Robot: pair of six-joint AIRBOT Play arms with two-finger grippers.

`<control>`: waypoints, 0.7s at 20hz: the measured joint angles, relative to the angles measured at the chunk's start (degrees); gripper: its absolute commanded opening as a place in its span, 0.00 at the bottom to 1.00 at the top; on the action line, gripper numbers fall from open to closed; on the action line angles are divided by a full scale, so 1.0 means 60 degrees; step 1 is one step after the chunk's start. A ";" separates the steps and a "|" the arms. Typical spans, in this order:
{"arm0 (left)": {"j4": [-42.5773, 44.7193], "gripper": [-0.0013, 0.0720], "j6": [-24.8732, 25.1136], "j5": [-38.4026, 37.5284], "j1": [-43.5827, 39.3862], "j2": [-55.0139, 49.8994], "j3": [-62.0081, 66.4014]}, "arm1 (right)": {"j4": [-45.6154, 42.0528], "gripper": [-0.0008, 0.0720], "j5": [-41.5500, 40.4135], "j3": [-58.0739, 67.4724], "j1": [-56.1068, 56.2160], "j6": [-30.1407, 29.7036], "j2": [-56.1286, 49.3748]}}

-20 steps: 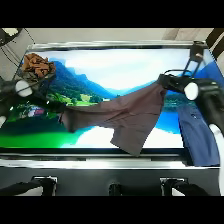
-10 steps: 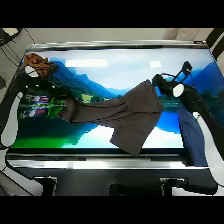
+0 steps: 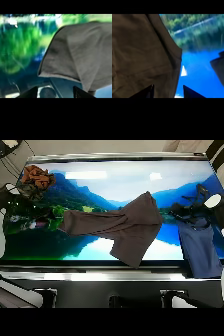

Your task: Fold the shirts.

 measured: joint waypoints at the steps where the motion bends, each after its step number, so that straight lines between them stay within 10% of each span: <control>1: 0.0025 0.76 0.0000 0.0029 0.0091 0.0011 -0.0266 | 0.0033 0.64 0.0390 -0.0058 -0.0066 -0.0182 0.0018; 9: -0.0583 0.75 0.0084 0.1246 0.0222 -0.0168 -0.1526 | 0.0109 0.64 0.1410 -0.0248 -0.0204 -0.0667 0.0029; 14: -0.0801 0.30 0.0095 0.1625 0.0091 -0.0357 -0.1628 | 0.0109 0.64 0.1719 -0.0255 -0.0204 -0.0703 0.0029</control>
